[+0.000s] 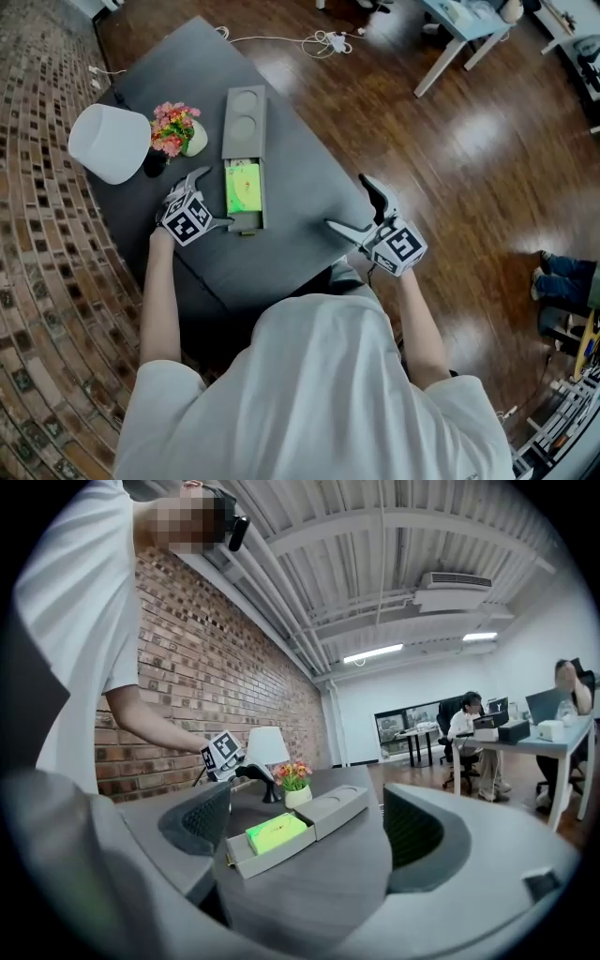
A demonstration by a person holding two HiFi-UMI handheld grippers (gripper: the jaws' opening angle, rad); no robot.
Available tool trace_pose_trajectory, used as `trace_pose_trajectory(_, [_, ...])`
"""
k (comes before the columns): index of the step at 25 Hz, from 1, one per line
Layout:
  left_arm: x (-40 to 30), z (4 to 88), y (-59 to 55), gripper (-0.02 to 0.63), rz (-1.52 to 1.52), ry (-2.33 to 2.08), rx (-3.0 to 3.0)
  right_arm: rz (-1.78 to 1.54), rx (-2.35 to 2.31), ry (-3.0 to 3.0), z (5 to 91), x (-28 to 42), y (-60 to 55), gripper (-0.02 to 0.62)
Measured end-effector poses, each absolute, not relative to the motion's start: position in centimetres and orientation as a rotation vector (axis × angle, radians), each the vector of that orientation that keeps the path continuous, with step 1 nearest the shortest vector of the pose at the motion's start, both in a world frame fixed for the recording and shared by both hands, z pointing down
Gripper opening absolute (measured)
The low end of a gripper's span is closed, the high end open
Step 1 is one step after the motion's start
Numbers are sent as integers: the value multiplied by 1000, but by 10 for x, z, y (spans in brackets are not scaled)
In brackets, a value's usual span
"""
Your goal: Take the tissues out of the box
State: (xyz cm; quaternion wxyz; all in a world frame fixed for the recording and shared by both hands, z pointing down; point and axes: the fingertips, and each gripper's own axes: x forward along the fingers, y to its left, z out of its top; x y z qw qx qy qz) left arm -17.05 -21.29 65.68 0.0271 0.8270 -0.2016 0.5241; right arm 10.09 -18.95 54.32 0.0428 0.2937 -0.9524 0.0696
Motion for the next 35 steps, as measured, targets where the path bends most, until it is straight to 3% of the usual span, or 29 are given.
trace_pose_trajectory(5, [-163,685,-221,601,1814,-423,2529,211,908,-2899,546,100,-187,506])
trace_pose_trajectory(14, [-130,721,-226,604,1822,-218,2493,162,876,-2881,544,92,-180,506])
trace_pose_trajectory(35, [-126,769,-236,606,2133,-169,2276,129,919,-2890,541,74,-166,506])
